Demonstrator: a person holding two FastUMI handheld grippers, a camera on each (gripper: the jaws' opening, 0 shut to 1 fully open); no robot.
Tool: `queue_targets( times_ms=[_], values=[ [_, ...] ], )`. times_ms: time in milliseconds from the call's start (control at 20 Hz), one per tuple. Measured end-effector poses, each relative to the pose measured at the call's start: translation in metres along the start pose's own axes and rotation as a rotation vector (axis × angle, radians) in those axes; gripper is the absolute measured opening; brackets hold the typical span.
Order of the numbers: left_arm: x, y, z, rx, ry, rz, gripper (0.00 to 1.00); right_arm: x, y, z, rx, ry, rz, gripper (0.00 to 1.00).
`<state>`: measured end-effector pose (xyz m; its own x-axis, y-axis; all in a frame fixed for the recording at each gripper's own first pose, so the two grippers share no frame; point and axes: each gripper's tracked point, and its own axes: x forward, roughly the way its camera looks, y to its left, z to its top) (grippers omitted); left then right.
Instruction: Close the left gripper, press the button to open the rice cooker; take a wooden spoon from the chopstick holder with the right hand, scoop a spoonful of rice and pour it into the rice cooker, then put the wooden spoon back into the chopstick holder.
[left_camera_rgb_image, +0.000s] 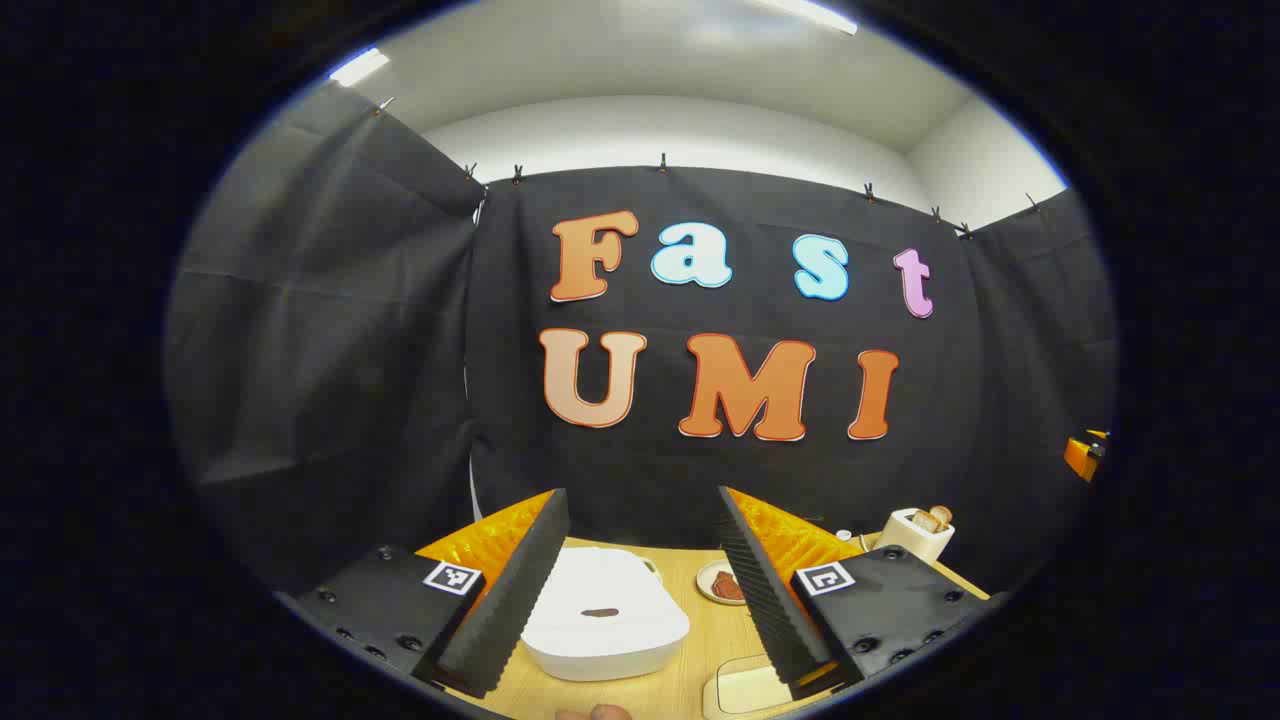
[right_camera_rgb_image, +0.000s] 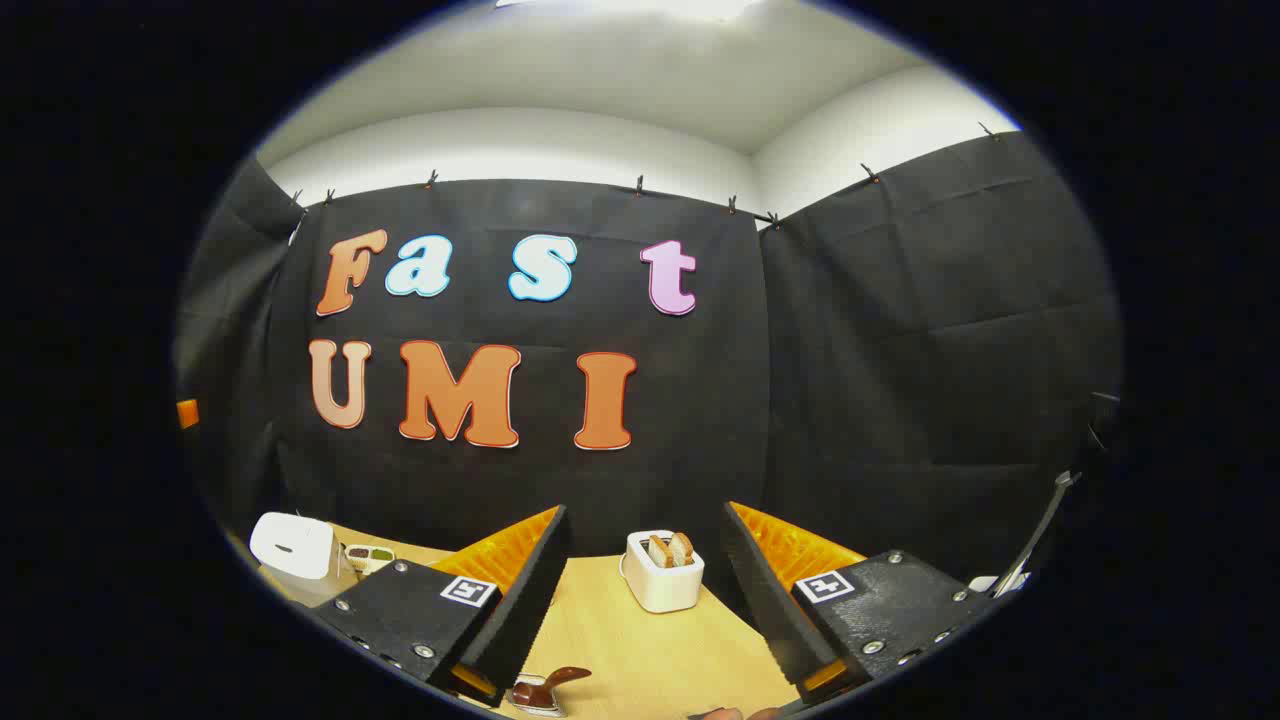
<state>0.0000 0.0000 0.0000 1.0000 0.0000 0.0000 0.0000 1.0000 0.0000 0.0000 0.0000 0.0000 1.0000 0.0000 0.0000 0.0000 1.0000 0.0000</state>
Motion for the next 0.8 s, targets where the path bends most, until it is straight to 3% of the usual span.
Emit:
queue_targets(
  times_ms=[250,300,450,500,750,800],
  values=[
    [0.004,-0.012,0.007,0.005,-0.016,0.043,0.97,0.016,-0.012,0.007,0.009,-0.017,0.013,0.93],
    [0.002,-0.015,0.007,-0.004,-0.014,0.044,0.97,0.018,-0.013,0.006,-0.006,-0.013,0.017,0.89],
    [0.0,-0.019,0.003,-0.015,-0.005,0.049,1.0,0.022,-0.011,0.005,-0.011,-0.006,0.053,0.97],
    [0.001,-0.021,0.002,-0.018,0.002,0.051,1.0,0.023,-0.009,0.003,-0.003,0.004,0.068,0.93],
    [-0.001,-0.017,0.001,-0.016,-0.001,0.087,1.0,0.029,-0.008,-0.004,0.003,0.018,0.113,0.97],
    [-0.001,-0.017,0.003,-0.011,-0.006,0.094,0.99,0.03,-0.009,-0.004,-0.001,0.019,0.11,0.93]
  ],
)
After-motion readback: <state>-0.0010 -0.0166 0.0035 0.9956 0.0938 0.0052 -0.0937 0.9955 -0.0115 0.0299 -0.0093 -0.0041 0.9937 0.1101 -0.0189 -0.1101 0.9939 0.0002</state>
